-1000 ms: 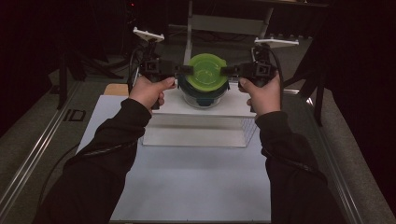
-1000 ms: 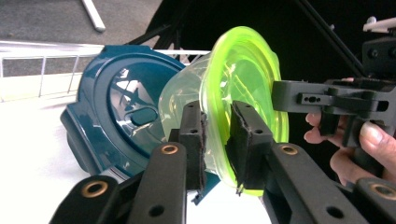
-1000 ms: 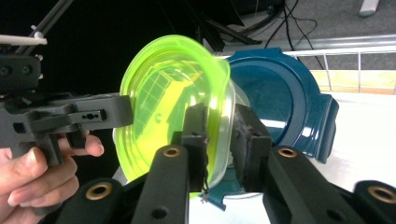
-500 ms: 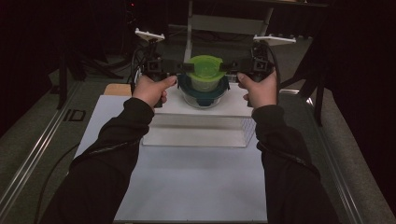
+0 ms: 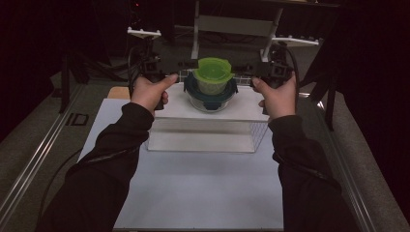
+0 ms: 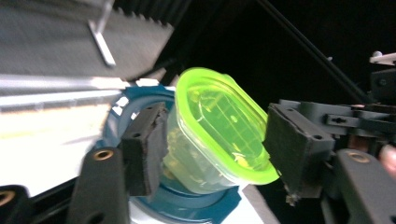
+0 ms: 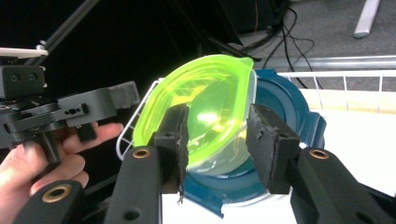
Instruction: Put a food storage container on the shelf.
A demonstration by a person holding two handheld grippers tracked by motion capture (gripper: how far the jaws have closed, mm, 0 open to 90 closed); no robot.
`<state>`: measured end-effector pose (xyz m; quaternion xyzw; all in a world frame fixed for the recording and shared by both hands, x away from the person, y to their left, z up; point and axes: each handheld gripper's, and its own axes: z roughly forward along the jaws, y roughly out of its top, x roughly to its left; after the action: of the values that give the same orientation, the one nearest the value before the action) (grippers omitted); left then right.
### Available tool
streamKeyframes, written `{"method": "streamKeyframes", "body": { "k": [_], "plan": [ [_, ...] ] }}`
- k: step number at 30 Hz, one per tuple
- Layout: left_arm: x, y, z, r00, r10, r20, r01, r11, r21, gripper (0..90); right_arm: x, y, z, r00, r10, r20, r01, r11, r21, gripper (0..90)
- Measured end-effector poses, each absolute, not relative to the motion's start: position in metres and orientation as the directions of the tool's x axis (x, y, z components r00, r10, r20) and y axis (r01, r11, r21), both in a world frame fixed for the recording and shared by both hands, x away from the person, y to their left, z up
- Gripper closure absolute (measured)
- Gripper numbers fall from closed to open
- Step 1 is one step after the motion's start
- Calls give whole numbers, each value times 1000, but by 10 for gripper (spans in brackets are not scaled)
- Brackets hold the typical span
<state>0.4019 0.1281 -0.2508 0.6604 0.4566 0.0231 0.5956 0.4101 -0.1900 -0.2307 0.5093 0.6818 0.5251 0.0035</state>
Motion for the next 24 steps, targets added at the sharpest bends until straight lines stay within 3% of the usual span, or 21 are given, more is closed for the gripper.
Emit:
{"method": "streamKeyframes", "body": {
  "k": [4,9,16,24],
  "plan": [
    [381,135,-255,633,641,-434,481,114,869,228,396,-191,-238,-508,685,523,684,-48,728,670],
    [348,135,-275,644,691,-329,385,79,920,15,386,-179,-260,-538,671,510,703,24,711,887],
    [307,138,-307,605,765,-221,273,62,960,2,388,-156,-280,-544,666,510,710,41,703,897],
    [288,134,-328,621,766,-166,254,4,967,2,399,-138,-287,-534,659,529,721,29,692,896]
  ]
}}
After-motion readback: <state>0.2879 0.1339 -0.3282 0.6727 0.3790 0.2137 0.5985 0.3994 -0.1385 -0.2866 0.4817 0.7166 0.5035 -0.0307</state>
